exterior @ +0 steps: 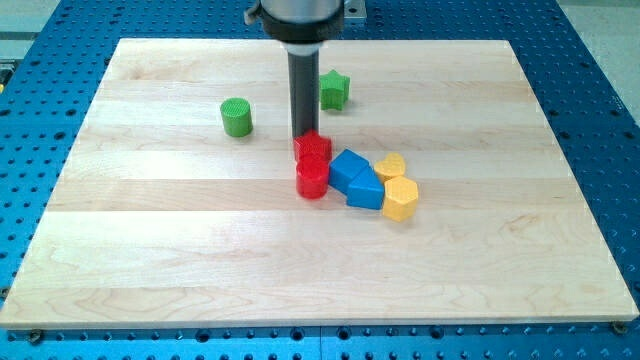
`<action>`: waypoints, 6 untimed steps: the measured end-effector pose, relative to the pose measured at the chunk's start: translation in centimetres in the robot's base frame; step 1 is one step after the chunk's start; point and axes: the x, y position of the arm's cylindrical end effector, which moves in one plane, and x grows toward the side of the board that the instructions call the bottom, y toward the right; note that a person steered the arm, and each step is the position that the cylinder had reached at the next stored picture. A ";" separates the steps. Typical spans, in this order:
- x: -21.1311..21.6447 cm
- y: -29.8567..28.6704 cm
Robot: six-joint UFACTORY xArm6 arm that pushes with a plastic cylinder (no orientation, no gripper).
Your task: Separate the red blocks and blue blocks
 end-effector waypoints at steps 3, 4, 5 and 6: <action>5.9 -1.5; 3.8 2.7; 6.1 6.2; 9.3 8.9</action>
